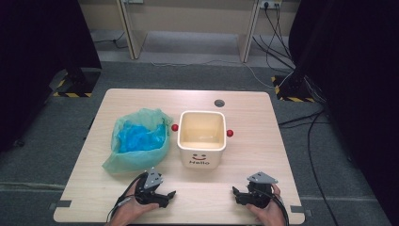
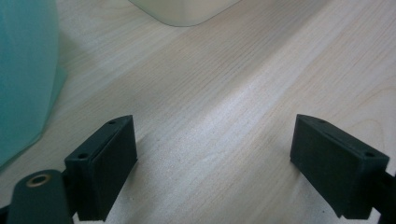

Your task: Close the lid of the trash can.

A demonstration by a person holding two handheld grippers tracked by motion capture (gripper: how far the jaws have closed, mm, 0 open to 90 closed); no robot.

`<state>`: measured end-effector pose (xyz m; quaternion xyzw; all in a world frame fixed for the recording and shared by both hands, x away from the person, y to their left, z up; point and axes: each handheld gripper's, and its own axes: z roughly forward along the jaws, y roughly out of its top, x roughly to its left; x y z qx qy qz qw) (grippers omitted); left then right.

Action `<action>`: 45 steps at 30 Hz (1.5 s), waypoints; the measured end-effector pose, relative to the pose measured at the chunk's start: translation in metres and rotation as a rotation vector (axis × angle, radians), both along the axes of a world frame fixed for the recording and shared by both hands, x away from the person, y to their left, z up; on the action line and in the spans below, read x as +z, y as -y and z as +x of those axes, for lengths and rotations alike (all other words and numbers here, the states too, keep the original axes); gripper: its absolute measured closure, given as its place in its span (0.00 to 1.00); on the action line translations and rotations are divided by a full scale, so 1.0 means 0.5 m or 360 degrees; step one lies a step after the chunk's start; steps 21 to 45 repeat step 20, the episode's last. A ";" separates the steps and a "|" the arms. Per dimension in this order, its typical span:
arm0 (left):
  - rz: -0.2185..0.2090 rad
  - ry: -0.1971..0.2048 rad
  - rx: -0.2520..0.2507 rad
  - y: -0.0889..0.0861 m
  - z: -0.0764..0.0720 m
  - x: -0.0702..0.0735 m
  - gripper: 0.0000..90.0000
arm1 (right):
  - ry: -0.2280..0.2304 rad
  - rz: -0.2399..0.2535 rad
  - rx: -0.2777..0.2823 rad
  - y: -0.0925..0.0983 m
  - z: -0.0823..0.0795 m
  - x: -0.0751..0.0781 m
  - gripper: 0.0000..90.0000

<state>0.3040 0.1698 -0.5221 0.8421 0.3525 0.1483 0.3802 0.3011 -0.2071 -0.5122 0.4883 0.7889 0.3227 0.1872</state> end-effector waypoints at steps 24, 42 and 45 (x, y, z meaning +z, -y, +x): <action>-0.0007 -0.0005 -0.0004 0.000 0.001 0.000 0.15 | -0.0003 0.0005 -0.0011 0.001 -0.001 0.000 0.17; -0.0007 -0.0005 -0.0004 0.000 0.001 0.000 0.15 | -0.0003 0.0005 -0.0011 0.001 -0.001 0.000 0.17; -0.0007 -0.0005 -0.0004 0.000 0.001 0.000 0.15 | -0.0003 0.0005 -0.0011 0.001 -0.001 0.000 0.17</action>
